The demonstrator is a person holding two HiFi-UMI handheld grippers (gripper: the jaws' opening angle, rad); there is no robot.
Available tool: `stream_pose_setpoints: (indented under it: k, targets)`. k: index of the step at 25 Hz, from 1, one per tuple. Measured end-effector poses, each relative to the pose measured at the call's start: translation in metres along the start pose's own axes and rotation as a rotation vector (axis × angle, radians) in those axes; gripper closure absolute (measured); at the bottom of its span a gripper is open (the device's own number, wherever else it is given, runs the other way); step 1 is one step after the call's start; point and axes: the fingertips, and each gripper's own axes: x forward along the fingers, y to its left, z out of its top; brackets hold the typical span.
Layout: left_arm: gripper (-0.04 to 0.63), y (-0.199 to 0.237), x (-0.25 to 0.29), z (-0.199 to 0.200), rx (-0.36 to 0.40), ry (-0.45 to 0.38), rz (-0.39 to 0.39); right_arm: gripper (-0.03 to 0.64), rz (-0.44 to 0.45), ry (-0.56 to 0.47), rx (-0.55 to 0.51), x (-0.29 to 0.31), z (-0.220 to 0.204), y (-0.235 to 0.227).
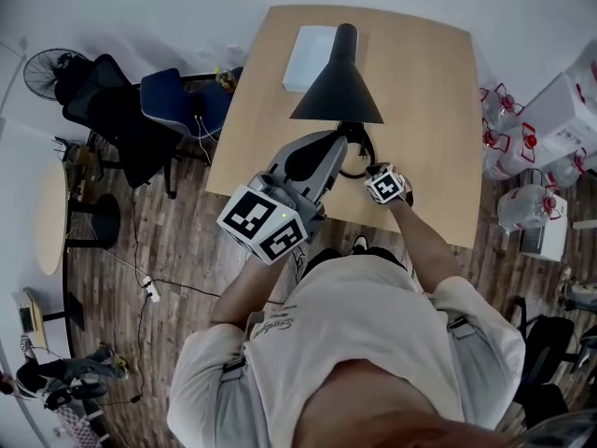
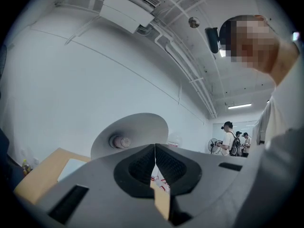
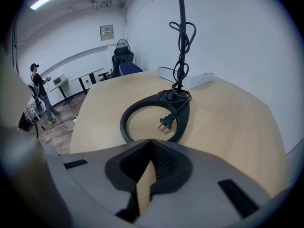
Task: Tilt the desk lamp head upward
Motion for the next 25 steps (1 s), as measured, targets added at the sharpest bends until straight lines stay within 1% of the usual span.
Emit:
stream_pose_setpoints:
  k: [4,8,12,16,20,25]
  targets:
    - [0.580,0.002,-0.019,-0.013,-0.034,0.018,-0.011,0.621,-0.057,-0.089,0.064,-0.015,-0.003,-0.003]
    - [0.580,0.010,-0.037,-0.029,-0.016,0.073,-0.005,0.621,-0.069,-0.123,0.084,-0.045,0.004,0.015]
    - [0.579,0.011,-0.052,-0.052,-0.020,0.126,-0.026,0.621,-0.102,-0.219,0.112,-0.090,0.016,0.032]
    - [0.579,0.009,-0.063,-0.079,-0.033,0.170,-0.060,0.621,-0.131,-0.306,0.100,-0.136,0.031,0.049]
    - [0.579,0.009,-0.067,-0.107,-0.047,0.208,-0.076,0.621,-0.169,-0.369,0.089,-0.180,0.041,0.062]
    - [0.579,0.003,-0.075,-0.125,-0.061,0.231,-0.097,0.621,-0.190,-0.447,0.063,-0.230,0.063,0.086]
